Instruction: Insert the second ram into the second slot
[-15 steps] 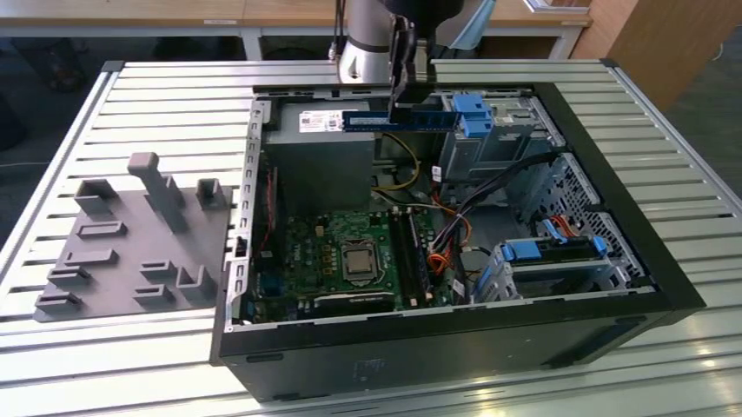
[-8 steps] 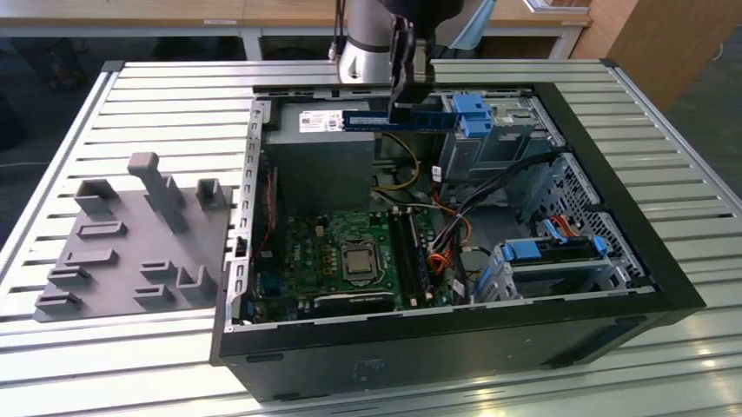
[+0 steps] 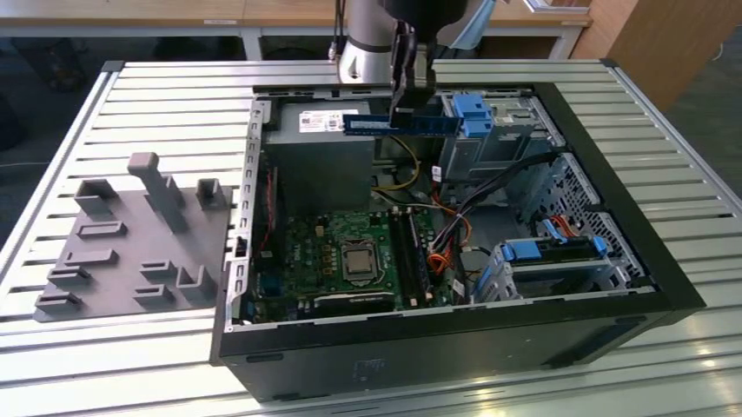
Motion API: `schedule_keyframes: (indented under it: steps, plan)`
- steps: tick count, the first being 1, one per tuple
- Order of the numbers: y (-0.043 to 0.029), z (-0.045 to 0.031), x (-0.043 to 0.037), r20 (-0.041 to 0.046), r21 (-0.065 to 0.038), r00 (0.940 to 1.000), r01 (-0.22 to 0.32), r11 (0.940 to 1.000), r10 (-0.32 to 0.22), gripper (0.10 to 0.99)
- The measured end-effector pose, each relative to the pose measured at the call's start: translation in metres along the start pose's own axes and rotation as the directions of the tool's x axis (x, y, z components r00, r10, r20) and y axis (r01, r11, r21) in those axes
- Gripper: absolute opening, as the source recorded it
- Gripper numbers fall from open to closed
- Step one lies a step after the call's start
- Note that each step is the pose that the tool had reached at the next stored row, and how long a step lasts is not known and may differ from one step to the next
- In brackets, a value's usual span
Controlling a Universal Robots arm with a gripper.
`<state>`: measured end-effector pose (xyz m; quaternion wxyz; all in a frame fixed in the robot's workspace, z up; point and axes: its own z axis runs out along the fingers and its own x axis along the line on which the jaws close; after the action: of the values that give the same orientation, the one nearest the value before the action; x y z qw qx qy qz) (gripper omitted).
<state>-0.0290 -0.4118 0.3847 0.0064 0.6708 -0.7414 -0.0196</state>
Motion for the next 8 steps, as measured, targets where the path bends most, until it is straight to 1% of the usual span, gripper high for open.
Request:
schedule_keyframes:
  steps: [8]
  plan:
    - [-0.0005,0.0000,0.0051,0.0002,0.000,1.0000,-0.004,1.0000,0.004,0.133]
